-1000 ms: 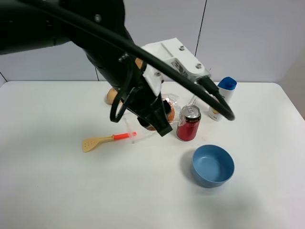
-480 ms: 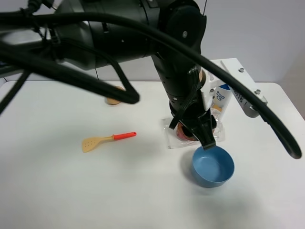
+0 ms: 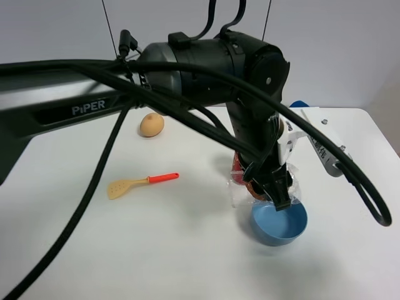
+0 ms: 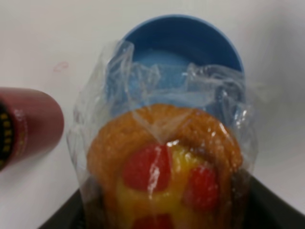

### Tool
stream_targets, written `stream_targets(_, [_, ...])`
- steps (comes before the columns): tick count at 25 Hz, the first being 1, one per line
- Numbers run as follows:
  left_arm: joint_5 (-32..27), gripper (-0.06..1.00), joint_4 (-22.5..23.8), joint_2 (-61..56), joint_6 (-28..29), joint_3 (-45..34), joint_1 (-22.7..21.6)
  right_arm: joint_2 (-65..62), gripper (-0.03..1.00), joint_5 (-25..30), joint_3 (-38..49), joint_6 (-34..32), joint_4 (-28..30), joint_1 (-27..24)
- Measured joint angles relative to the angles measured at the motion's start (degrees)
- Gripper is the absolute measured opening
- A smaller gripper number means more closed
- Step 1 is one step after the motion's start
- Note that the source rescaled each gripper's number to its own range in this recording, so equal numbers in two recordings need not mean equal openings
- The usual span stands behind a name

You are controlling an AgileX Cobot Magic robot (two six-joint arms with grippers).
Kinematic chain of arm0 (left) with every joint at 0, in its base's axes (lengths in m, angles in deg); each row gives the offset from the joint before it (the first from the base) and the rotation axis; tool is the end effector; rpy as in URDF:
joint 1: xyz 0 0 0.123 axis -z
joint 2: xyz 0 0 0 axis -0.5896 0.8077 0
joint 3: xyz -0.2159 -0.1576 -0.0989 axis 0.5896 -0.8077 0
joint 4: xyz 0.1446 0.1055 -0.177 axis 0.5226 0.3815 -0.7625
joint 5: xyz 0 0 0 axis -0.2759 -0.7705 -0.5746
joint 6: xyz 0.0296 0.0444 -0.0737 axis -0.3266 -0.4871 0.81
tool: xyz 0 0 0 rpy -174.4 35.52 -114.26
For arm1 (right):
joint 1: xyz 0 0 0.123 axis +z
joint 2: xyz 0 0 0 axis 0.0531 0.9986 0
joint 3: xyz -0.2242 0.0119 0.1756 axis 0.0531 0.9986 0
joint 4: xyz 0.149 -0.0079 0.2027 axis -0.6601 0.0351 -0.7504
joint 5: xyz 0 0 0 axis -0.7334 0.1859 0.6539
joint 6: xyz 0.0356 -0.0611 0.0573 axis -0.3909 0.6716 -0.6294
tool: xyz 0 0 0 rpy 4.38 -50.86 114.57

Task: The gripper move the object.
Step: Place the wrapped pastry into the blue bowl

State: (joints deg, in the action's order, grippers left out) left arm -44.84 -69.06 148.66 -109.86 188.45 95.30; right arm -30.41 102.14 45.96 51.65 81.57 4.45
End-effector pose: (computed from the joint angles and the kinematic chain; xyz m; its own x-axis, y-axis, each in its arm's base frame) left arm 0.2293 -0.4012 0.2412 -0.1435 0.9107 -0.3872 0.9832 0.1758 0.0490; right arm -0.0041 -0.0001 0.2733 -0.4698 0.0250 -0.8824 -0.0072 0.9995 0.0321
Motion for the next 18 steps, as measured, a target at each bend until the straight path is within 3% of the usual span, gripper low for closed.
stream_targets(18, [9.5,0.01,-6.5,8.1,-5.1,0.0,0.0,0.0,1.00,0.0,0.0,0.0,0.0,0.0])
